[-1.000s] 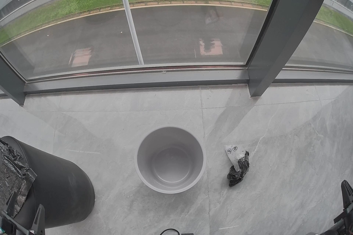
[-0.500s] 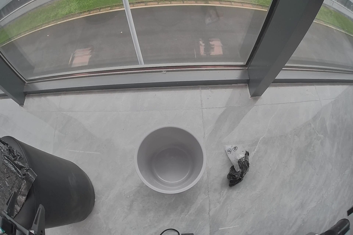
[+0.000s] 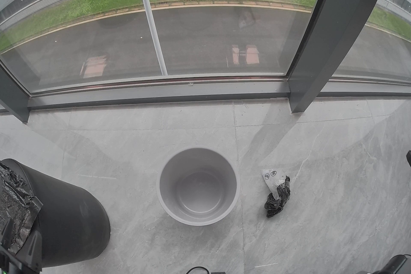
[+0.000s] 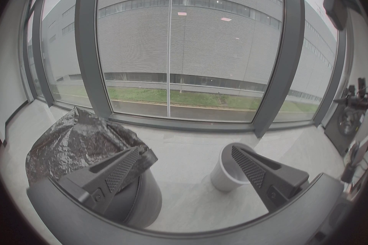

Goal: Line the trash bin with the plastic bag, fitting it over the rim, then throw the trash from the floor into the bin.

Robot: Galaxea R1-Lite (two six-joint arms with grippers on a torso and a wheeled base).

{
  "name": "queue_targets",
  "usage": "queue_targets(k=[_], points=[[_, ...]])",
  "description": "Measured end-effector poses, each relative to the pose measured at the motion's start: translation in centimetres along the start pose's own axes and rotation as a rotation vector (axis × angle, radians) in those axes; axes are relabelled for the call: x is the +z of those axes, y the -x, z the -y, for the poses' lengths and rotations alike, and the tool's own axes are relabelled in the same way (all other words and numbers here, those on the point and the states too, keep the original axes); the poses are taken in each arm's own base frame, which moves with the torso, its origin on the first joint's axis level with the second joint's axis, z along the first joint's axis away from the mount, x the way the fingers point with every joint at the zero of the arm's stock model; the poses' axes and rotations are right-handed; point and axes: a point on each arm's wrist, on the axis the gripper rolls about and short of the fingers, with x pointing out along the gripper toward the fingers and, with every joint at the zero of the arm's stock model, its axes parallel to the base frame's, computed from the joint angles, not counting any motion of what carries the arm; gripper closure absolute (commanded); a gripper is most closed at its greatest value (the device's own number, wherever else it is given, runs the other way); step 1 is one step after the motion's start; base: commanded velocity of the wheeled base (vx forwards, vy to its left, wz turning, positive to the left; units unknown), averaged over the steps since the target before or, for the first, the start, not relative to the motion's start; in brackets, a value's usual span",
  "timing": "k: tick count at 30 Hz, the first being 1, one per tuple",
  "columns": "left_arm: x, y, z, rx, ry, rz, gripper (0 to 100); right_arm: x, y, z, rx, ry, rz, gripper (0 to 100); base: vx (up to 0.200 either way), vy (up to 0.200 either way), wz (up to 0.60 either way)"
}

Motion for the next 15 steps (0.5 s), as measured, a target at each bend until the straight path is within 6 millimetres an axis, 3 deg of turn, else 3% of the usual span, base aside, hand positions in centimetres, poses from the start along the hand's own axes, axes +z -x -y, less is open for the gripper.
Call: queue_targets(k=[8,15], points=[[6.1,0.7,0.5,-0.037,-0.085,0.072,0,0.7,-4.3,-0.1,0.060,-0.018,-0.009,100,0.000,0.000,0.00],[6.0,-1.9,0.5,-0.022,-0.417,-0.122,0,0.0,-7.6,-0.1,0.079,-0.027,-0.017,100,0.000,0.000,0.00]])
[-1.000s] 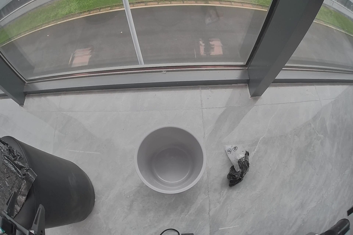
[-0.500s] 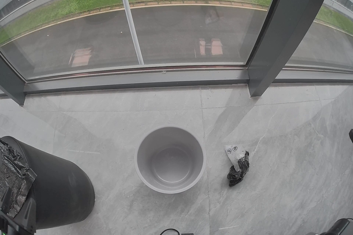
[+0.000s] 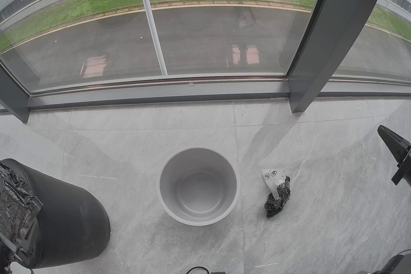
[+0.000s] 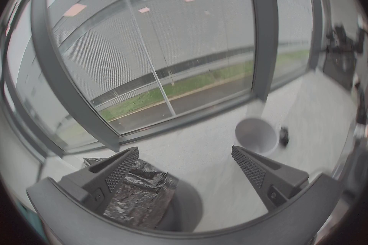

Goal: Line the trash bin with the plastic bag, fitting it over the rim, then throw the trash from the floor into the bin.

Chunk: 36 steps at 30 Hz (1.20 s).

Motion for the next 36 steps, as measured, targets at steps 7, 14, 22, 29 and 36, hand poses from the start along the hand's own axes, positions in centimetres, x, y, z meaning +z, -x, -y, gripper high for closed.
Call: queue_targets(k=[7,14,22,29,36], points=[[-1.1,-3.0,0.0,0.096,-0.259,-0.298,0,-1.3,-1.8,0.3,-0.004,-0.011,-0.060,100,0.000,0.000,0.00],[-1.7,-4.7,-0.2,0.206,-0.450,-0.519,0,-1.8,-2.4,0.5,-0.011,-0.018,-0.087,100,0.000,0.000,0.00],[-1.9,-6.3,-0.2,0.215,-0.454,-0.595,0,-2.0,-2.6,0.5,-0.012,-0.020,-0.099,100,0.000,0.000,0.00],[-1.5,-8.2,-0.2,0.218,-0.422,-0.598,0,-1.9,-2.6,0.5,-0.012,-0.021,-0.098,100,0.000,0.000,0.00],[-1.8,-9.2,-0.2,0.204,-0.424,-0.639,0,-1.9,-2.6,0.5,-0.012,-0.021,-0.099,100,0.000,0.000,0.00]])
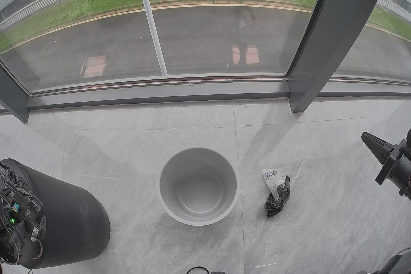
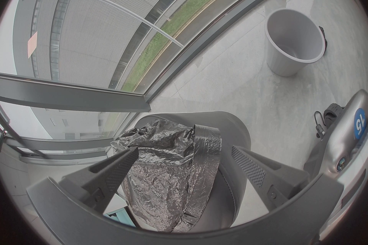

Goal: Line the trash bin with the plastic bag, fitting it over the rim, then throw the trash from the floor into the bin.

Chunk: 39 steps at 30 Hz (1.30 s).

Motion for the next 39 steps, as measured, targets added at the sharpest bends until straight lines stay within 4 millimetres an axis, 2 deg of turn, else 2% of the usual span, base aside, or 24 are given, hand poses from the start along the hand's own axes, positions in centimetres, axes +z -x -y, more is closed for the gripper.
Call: queue_targets(k=[10,22,39], points=[[0.7,-0.8,-0.1,0.005,-0.001,-0.017,0,0.0,0.0,0.0,0.000,0.000,0.001,100,0.000,0.000,0.00],[1.4,-2.7,-0.6,0.067,0.026,-0.065,0,0.0,0.0,0.0,0.000,0.000,0.001,100,0.000,0.000,0.00],[0.8,-2.8,-0.3,0.103,0.028,-0.089,0,-0.2,-0.1,0.1,-0.006,-0.012,-0.012,100,0.000,0.000,0.00]])
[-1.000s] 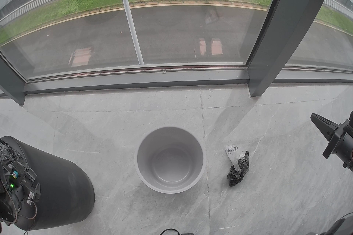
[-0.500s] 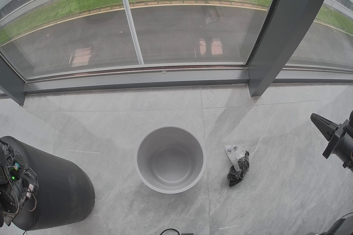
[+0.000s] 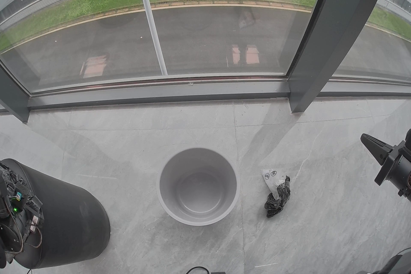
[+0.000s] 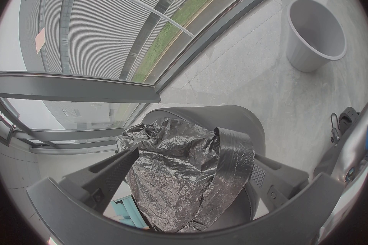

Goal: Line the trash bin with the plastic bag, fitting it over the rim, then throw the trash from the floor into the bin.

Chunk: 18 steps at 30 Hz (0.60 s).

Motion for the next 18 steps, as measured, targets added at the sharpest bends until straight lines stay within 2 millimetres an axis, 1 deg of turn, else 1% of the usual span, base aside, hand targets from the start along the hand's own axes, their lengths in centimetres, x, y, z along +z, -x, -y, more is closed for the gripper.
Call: queue_targets(k=[6,7,18], points=[[0.08,-0.18,0.07,-0.001,0.001,-0.005,0,-0.02,-0.08,0.01,0.000,-0.021,-0.002,100,0.000,0.000,0.00],[0.08,-0.24,0.08,-0.001,0.001,-0.009,100,-0.02,-0.08,0.01,0.000,-0.021,-0.002,100,0.000,0.000,0.00],[-0.17,-0.56,-0.03,0.008,0.010,-0.043,100,0.00,-0.10,0.01,0.000,-0.022,-0.002,100,0.000,0.000,0.00]])
